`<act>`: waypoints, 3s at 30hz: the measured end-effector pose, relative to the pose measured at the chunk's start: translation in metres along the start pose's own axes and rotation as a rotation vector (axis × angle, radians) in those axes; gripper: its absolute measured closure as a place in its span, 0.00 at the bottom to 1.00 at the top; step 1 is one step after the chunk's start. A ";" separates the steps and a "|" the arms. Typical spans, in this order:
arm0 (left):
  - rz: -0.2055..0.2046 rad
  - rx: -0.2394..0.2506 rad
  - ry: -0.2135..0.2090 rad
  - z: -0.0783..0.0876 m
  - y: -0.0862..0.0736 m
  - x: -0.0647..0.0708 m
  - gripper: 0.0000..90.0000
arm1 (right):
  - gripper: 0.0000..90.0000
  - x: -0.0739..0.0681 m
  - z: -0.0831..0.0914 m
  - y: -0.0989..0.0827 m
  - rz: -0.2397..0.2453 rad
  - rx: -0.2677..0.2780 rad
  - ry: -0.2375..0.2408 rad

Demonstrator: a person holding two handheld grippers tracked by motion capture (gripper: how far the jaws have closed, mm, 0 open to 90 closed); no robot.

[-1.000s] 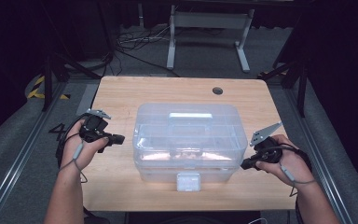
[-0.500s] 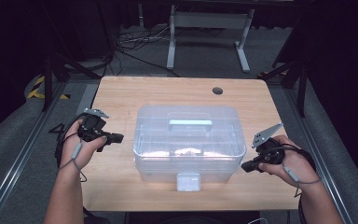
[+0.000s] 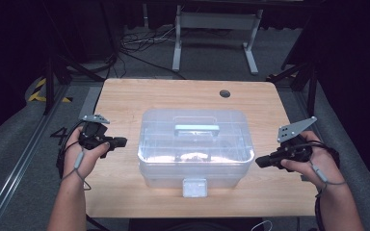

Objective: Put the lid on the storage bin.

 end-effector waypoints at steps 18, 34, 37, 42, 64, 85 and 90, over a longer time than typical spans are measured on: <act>0.030 0.063 0.036 -0.001 0.001 -0.009 0.94 | 1.00 0.050 0.034 0.026 -0.171 0.469 -0.251; 0.074 0.080 0.069 -0.020 0.002 -0.033 0.92 | 0.97 0.105 -0.001 -0.001 -0.317 0.431 -0.301; 0.064 0.076 0.093 -0.025 0.003 -0.035 0.91 | 0.96 0.118 -0.008 -0.009 -0.341 0.410 -0.329; 0.030 0.064 0.123 -0.035 0.002 -0.041 0.88 | 0.92 0.137 -0.019 -0.021 -0.370 0.372 -0.371; -0.050 0.085 0.152 -0.074 -0.011 -0.056 0.69 | 0.81 0.171 -0.060 -0.052 -0.386 0.270 -0.435; -0.016 -0.043 0.137 -0.102 -0.025 -0.055 0.47 | 0.60 0.175 -0.094 -0.070 -0.384 0.244 -0.439; -0.013 -0.037 0.177 -0.106 -0.023 -0.058 0.41 | 0.51 0.170 -0.103 -0.067 -0.363 0.243 -0.445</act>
Point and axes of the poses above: each handheld gripper's, and its own axes: z roughly backward along the jaws, y roughly out of its top, x roughly to its right, the point moved 8 cm from there along -z, roughly forward along the jaws, and after that the axes turned 6 degrees about -x, right-handed, at the moved point
